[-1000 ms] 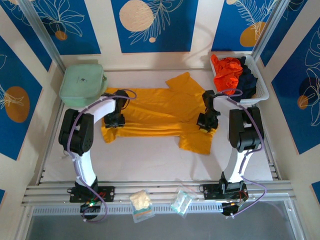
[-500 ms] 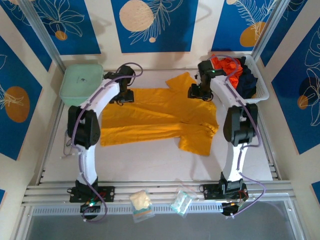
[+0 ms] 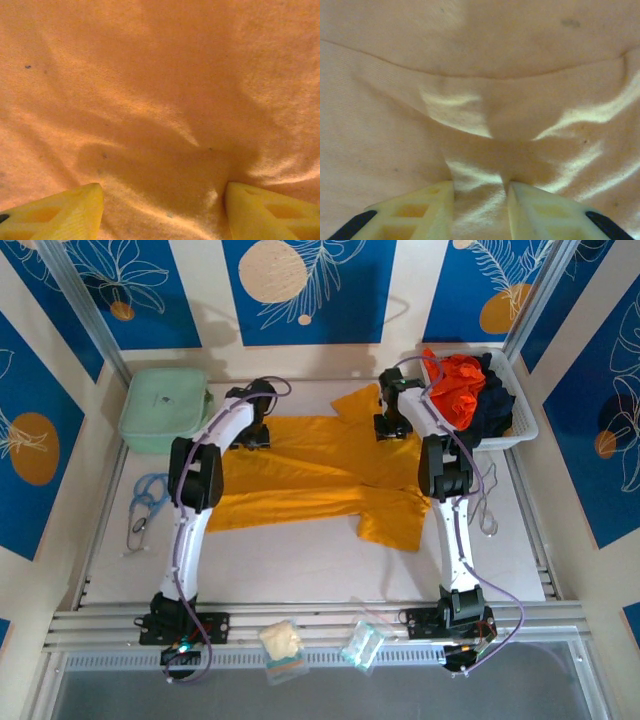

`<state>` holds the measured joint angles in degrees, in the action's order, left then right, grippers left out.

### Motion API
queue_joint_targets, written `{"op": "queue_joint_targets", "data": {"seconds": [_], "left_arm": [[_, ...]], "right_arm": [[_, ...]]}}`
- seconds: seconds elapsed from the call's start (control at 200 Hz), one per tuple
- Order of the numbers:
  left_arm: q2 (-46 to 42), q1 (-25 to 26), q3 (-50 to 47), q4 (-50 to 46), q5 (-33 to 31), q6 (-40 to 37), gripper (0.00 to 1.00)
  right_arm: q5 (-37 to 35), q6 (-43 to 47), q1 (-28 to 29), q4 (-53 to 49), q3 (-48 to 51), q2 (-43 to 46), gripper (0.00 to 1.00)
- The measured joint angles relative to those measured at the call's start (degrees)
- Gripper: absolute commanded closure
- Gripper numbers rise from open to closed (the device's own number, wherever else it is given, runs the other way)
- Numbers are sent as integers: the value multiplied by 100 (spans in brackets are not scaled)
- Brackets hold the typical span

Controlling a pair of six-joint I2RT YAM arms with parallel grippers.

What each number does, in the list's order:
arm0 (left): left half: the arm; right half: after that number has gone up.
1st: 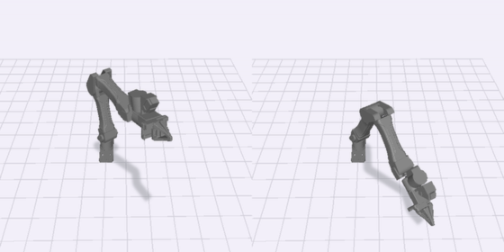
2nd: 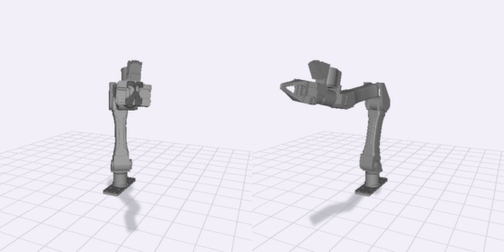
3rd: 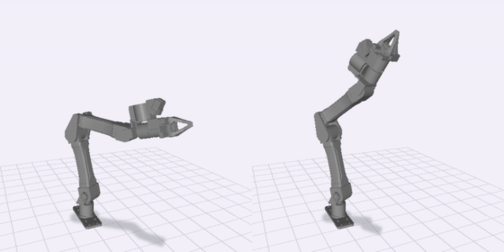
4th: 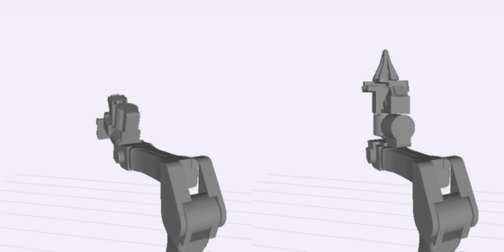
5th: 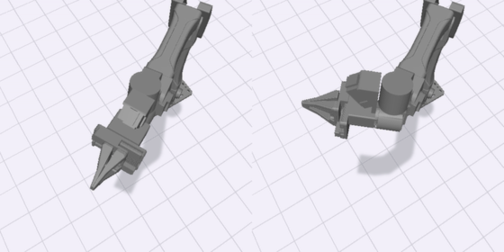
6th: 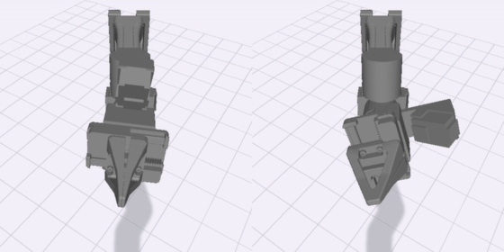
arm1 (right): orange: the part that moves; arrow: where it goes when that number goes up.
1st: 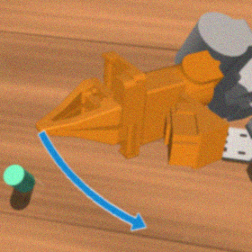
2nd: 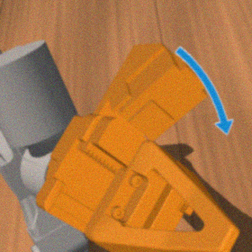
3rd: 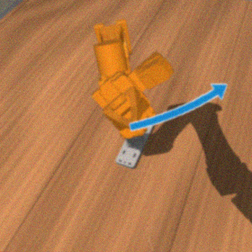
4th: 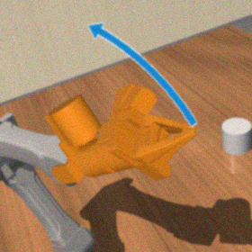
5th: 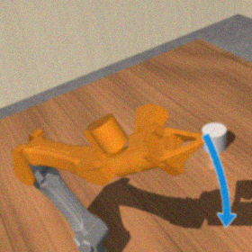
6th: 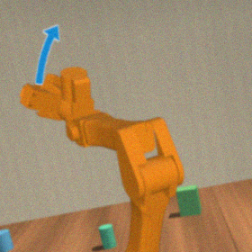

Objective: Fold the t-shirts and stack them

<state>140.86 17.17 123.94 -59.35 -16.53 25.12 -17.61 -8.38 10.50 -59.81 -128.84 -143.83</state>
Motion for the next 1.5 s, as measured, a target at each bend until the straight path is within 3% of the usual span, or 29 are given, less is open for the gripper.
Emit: {"op": "queue_joint_targets", "data": {"seconds": [0.235, 0.59, 0.825, 1.066, 1.131, 1.266, 1.366, 1.501], "left_arm": [[-553, 26, -1058, 608, 411, 33, 43], [-2264, 428, -3897, 1552, 1091, 494, 44], [-2719, 527, -4597, 1808, 1213, 697, 43], [-2791, 588, -4548, 1462, 1246, 758, 38], [-2791, 590, -4350, 1119, 1178, 748, 38], [-2791, 507, -3305, 374, 872, 621, 44], [-2765, 354, -2393, 31, 741, 435, 54], [-2446, -144, -1567, -232, 640, 153, 55]], "right_arm": [[-199, -15, -9, 140, 557, 302, 100], [-243, -15, -201, 487, 2256, 1294, 100], [-190, -243, -160, 546, 3093, 1794, 100], [-240, -409, -118, 540, 3357, 1954, 100], [-262, -411, -118, 507, 3357, 1956, 93], [-258, -470, -109, 356, 3355, 2013, 76], [-251, -479, -79, 225, 3355, 2205, 76], [-166, -538, -33, 125, 3357, 2728, 77]]}}
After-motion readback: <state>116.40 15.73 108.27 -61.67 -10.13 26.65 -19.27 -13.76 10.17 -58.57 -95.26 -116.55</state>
